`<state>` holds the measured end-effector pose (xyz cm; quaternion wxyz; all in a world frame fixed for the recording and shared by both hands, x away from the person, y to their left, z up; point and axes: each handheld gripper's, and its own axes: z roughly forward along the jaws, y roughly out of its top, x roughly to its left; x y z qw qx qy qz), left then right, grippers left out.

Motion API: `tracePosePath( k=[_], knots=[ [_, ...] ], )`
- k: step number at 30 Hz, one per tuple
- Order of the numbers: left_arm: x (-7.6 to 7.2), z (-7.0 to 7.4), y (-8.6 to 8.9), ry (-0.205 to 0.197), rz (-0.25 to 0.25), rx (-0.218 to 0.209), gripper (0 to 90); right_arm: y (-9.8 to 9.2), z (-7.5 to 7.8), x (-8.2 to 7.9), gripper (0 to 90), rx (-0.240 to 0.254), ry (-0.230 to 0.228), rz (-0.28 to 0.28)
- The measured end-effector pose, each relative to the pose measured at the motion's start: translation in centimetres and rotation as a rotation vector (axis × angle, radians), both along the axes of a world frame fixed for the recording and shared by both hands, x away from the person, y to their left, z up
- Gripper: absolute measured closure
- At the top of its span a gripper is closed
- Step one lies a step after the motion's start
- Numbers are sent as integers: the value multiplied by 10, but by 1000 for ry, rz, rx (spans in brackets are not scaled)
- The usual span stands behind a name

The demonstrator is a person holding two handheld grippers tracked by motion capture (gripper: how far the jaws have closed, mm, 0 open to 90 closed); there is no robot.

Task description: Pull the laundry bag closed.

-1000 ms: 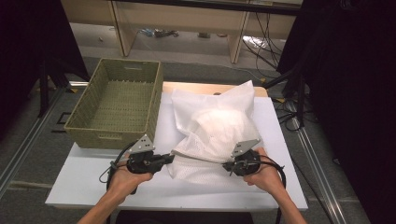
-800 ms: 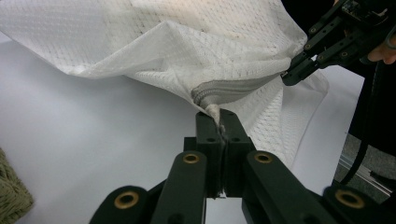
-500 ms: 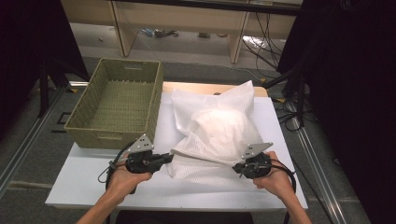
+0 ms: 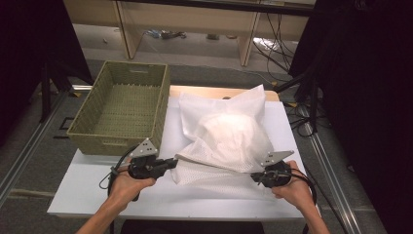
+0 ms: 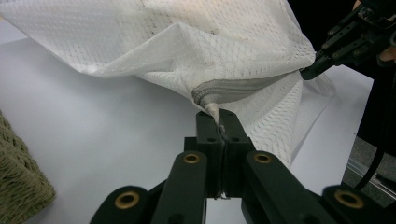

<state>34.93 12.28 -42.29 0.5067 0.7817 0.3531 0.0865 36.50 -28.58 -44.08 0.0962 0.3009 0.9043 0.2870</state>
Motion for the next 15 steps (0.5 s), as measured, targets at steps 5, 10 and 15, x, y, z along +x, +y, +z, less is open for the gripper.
tracePosePath(
  k=[5,10,15],
  knots=[
    [1,0,2,1,4,-1,883,-8,-4,-1,881,-11,20,-44],
    [1,0,2,-5,6,4,883,-13,-11,1,881,-28,14,-74],
    [1,0,2,-7,5,5,883,-17,-11,0,881,-37,32,-108]
  ],
)
